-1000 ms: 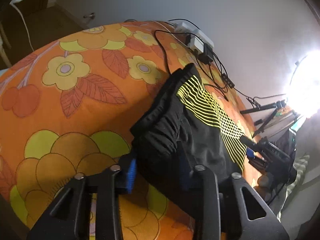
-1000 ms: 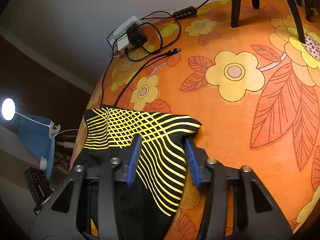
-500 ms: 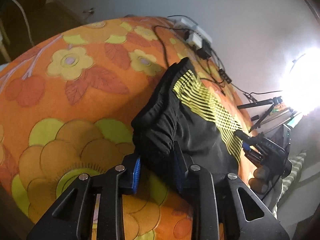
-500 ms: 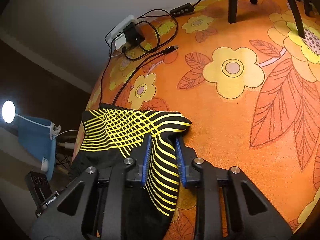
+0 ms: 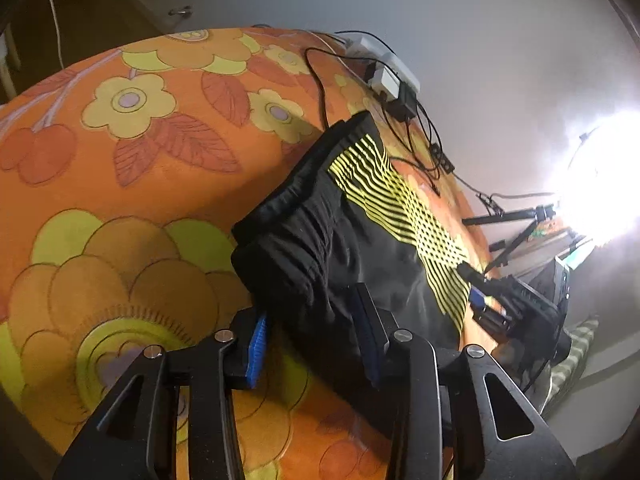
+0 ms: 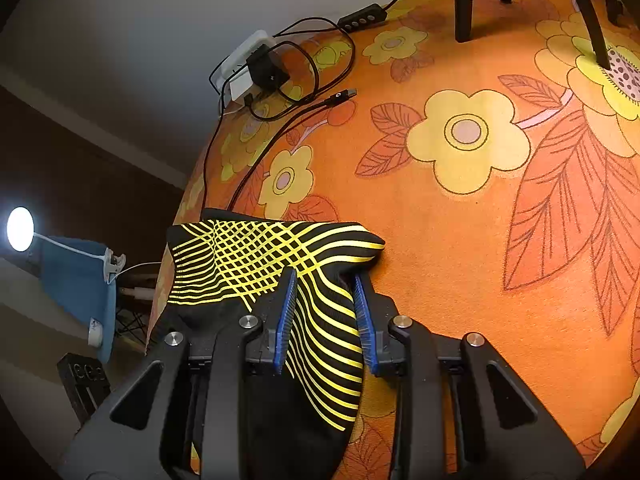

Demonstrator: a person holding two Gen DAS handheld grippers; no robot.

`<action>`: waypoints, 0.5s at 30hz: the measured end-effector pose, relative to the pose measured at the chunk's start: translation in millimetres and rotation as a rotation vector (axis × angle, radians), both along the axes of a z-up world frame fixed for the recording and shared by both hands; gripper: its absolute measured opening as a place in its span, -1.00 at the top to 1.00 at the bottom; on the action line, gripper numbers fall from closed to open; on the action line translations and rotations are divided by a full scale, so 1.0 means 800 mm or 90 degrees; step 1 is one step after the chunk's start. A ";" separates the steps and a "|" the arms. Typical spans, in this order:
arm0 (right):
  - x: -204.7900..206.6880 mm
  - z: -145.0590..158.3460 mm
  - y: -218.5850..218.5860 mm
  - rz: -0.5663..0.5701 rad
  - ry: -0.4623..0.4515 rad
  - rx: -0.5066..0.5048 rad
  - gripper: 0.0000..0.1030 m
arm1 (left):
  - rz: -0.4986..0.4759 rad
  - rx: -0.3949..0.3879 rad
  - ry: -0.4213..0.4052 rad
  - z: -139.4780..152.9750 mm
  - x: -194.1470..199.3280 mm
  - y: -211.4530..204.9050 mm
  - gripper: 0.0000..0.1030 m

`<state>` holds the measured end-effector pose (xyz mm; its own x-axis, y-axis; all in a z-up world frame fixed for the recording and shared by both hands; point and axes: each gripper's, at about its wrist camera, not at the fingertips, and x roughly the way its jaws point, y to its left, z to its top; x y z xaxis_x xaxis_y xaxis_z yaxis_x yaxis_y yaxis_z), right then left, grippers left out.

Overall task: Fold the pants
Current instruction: 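Close the right gripper on the bundle's waistband while the left gripper grasps its other end, then lift the bundle with both grippers and carry it toward the stack of folded clothes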

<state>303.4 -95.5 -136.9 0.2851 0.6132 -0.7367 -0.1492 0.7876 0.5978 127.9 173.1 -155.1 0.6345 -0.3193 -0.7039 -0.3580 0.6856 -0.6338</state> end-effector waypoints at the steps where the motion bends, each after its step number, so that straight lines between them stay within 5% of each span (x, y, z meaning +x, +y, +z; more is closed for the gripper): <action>1: 0.000 0.000 0.001 -0.001 -0.001 0.002 0.41 | 0.004 -0.006 0.001 -0.003 0.002 0.001 0.67; 6: -0.003 0.000 0.011 0.012 -0.013 -0.009 0.42 | 0.005 -0.002 -0.011 -0.007 0.008 -0.005 0.77; 8: -0.005 -0.001 0.017 0.027 -0.014 -0.013 0.71 | 0.004 0.002 -0.017 -0.005 0.007 -0.005 0.77; 15: -0.018 0.037 0.026 0.044 -0.087 -0.042 0.79 | -0.014 0.041 -0.048 0.018 0.002 -0.012 0.79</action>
<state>288.8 -74.4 -107.3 0.3443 0.5871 -0.7326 -0.2815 0.8090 0.5160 129.2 163.3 -141.0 0.6792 -0.2897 -0.6744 -0.2957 0.7330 -0.6126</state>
